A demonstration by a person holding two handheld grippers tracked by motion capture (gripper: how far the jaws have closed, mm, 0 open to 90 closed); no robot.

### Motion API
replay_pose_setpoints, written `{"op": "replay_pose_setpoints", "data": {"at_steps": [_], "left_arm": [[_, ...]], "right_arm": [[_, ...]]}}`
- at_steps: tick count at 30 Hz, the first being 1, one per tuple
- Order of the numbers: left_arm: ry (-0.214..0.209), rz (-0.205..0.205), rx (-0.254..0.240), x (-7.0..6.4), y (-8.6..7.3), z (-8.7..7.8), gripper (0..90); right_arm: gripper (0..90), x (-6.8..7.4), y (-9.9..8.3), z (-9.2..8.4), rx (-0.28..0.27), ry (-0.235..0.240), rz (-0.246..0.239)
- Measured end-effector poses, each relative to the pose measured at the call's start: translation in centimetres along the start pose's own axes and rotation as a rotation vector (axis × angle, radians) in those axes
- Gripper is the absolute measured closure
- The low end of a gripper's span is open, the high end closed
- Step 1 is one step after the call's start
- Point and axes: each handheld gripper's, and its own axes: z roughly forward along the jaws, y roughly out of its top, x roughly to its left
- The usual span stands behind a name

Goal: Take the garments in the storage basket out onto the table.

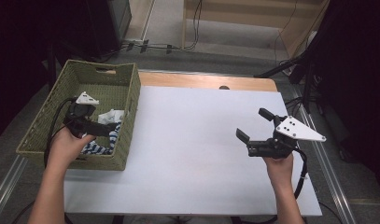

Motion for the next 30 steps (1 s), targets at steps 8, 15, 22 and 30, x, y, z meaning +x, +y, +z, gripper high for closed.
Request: {"op": "replay_pose_setpoints", "data": {"at_steps": [8, 15, 22, 30], "left_arm": [[0.004, 0.025, 0.133, 0.4, 0.2, 1.2, 1.2], [-0.006, 0.045, 0.246, 0.6, 0.1, 2.5, 1.2], [-0.044, 0.076, 0.335, 0.3, 0.3, 3.5, 1.3], [-0.097, 0.094, 0.434, 0.0, 0.5, 4.9, 3.7]], "right_arm": [[0.0, 0.0, 0.0, 0.0, 0.002, -0.001, -0.001], [0.0, -0.1, 0.0, 0.0, 0.005, -0.001, 0.000], [0.0, -0.2, 0.0, 0.1, 0.004, -0.001, -0.002], [0.0, -0.2, -0.1, 0.1, 0.010, 0.001, 0.002]]}}
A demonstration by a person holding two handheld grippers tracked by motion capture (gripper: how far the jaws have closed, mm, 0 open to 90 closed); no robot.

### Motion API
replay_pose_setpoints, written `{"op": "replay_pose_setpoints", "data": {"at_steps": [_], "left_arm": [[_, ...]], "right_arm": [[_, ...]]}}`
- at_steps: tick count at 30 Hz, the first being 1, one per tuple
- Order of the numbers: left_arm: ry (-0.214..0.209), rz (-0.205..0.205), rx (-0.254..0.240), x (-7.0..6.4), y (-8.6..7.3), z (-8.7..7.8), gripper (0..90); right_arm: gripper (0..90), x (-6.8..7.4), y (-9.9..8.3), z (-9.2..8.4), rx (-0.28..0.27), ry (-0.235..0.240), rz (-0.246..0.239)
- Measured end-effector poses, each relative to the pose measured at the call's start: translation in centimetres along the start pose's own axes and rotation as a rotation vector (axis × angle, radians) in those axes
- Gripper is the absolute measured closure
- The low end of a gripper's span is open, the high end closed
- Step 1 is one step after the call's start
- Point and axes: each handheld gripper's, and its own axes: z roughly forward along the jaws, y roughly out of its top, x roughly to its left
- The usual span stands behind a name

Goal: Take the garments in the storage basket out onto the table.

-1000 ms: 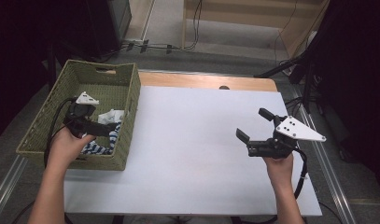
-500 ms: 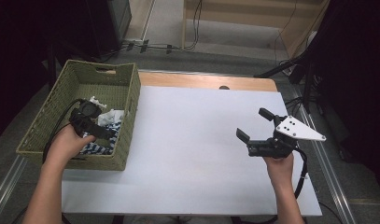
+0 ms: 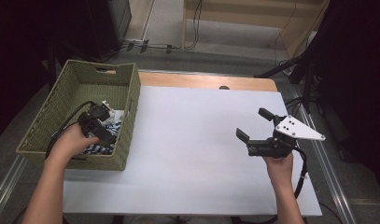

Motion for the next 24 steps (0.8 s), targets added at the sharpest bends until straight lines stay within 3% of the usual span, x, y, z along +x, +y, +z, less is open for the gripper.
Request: {"op": "replay_pose_setpoints", "data": {"at_steps": [7, 14, 15, 16, 17, 18, 22, 24], "left_arm": [[-0.049, -0.003, 0.046, 0.1, 0.2, 0.8, 5.6], [-0.082, -0.021, 0.060, 0.5, 0.4, 1.2, 8.7], [-0.109, -0.042, 0.050, 0.8, 0.5, 1.2, 9.0], [-0.109, -0.042, 0.050, 0.8, 0.5, 1.2, 9.5], [-0.146, -0.079, 0.029, 1.4, 0.6, 1.1, 11.8], [-0.146, -0.079, 0.029, 1.4, 0.6, 1.1, 12.7], [-0.189, -0.157, 0.018, 2.1, 0.9, 1.4, 12.8], [-0.194, -0.165, 0.022, 2.2, 1.0, 1.6, 12.8]], "right_arm": [[0.0, 0.0, 0.0, 0.0, 0.003, 0.003, 0.004], [0.0, 0.0, 0.0, 0.0, 0.003, 0.004, 0.001], [0.0, 0.0, 0.0, 0.0, 0.002, 0.004, 0.002], [0.0, 0.0, 0.0, 0.0, 0.002, 0.004, 0.002], [0.0, 0.0, 0.0, 0.0, 0.002, 0.004, 0.003], [0.0, 0.0, 0.0, 0.0, 0.002, 0.004, 0.003], [0.0, 0.0, 0.0, 0.0, 0.000, 0.003, 0.002], [0.0, 0.0, 0.0, 0.0, 0.000, 0.003, 0.001]]}}
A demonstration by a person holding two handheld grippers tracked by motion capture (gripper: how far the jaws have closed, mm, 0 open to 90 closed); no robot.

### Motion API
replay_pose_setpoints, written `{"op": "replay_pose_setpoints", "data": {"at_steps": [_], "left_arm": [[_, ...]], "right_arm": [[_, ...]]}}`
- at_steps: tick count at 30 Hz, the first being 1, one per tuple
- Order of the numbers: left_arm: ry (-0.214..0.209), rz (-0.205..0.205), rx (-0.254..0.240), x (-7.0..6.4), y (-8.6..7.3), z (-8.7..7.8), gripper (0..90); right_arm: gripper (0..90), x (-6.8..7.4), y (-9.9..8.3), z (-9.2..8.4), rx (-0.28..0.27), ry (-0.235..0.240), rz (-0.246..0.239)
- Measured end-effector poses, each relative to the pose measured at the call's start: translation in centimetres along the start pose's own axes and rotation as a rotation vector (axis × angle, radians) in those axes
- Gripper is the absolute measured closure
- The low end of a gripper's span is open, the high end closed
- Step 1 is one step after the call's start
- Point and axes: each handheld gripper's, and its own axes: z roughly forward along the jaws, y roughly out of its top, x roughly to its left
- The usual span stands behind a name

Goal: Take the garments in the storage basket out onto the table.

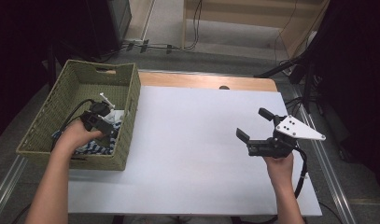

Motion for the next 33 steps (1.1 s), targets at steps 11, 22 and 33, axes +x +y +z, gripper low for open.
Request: {"op": "replay_pose_setpoints", "data": {"at_steps": [11, 22, 33], "left_arm": [[-0.057, -0.038, 0.026, 0.4, 0.3, 0.8, 13.9], [-0.108, -0.069, 0.037, 0.8, 0.4, 1.6, 21.1], [-0.127, -0.077, 0.046, 0.6, 0.5, 2.0, 50.9]], "right_arm": [[0.0, 0.0, 0.0, 0.0, 0.000, 0.000, 0.000], [0.0, 0.0, 0.0, 0.0, -0.003, -0.009, -0.006], [0.0, 0.1, 0.0, -0.1, -0.003, -0.012, -0.005]]}}
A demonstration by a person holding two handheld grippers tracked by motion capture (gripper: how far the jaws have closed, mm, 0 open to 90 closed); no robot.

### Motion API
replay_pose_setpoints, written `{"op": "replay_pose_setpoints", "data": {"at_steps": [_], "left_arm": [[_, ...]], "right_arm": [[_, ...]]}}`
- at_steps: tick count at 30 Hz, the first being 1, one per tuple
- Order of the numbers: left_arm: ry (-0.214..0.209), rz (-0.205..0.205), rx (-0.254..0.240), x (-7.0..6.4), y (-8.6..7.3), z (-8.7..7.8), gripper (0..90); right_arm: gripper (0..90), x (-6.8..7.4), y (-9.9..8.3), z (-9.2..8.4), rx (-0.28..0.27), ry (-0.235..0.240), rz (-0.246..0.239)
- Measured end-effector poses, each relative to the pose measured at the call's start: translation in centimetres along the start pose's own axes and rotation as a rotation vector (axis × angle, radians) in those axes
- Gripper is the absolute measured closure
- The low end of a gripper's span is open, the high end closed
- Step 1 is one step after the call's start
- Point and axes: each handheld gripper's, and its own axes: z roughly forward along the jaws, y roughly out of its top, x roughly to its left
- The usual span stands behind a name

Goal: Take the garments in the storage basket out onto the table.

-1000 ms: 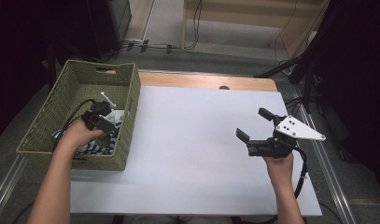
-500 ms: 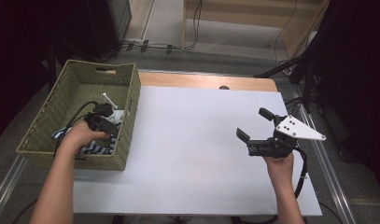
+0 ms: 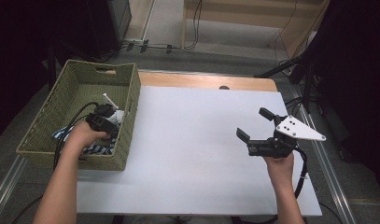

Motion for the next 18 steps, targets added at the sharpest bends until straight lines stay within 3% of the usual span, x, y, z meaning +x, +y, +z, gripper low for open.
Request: {"op": "replay_pose_setpoints", "data": {"at_steps": [1, 2, 5, 10, 18], "left_arm": [[0.000, 0.000, 0.000, 0.00, 0.00, 0.00, 55.2], [-0.048, -0.001, 0.001, 0.15, -0.04, 0.14, 60.4], [-0.066, 0.008, 0.008, 0.09, 0.01, 0.18, 67.4], [-0.073, 0.037, 0.006, 0.00, 0.02, 0.07, 68.9], [-0.067, 0.025, 0.006, -0.12, 0.02, -0.03, 68.7]], "right_arm": [[0.0, 0.00, 0.00, 0.00, 0.000, 0.000, 0.000], [0.0, 0.02, 0.00, 0.00, 0.000, 0.000, 0.000], [0.0, 0.04, 0.01, -0.01, 0.000, 0.000, -0.001], [0.0, -0.03, 0.00, -0.04, 0.000, -0.003, 0.001], [0.0, 0.00, 0.00, -0.02, 0.001, -0.001, -0.002]]}}
